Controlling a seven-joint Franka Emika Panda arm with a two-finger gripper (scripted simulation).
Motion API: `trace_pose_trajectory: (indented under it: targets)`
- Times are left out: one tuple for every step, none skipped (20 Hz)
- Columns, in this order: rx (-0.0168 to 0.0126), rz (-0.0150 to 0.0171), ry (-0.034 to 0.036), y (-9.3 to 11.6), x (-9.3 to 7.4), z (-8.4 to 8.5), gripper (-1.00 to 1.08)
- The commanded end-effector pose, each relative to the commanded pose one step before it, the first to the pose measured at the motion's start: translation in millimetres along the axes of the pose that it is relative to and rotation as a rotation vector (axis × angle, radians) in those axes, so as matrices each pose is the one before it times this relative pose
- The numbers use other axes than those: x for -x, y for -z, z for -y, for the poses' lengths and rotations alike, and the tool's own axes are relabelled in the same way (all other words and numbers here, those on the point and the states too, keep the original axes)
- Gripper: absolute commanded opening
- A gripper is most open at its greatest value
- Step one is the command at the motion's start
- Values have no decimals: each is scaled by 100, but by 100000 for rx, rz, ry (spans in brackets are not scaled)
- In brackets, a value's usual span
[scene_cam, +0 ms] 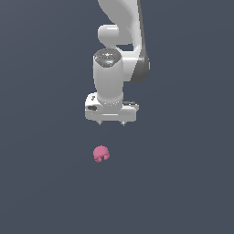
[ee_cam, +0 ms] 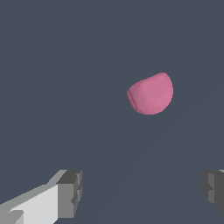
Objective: Pick up the object and move it to a goal position.
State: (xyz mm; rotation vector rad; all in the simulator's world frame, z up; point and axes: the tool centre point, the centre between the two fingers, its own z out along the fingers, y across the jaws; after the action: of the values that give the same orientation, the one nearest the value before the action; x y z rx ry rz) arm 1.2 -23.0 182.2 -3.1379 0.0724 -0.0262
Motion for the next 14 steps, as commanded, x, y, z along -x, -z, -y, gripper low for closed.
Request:
trace_pose_trajectory:
  targets:
    - [0,0,0,0,0,-1,100]
    - [59,-79,137,34,-16,12,100]
    - [165,-226,394,96,-47,29,100]
    - [271,-370,662,159,-74,54,100]
    - [358,-486,905,211,-96,69,100]
    - [416,-561,1115,248,-107,81,100]
    - [394,-526,1146,239,-94,80,100]
    - [281,-370,916,175,-58,61,100]
    - [171,-221,646,110,-27,40,100]
    - [84,-106,398,58,-6,25,100]
    - [20,-23,166,17,5,6,100]
    - [0,0,0,8,12,20,100]
    - [-66,85,-235,-49,0,-31,100]
    - [-53,64,-375,-43,-7,-22,100]
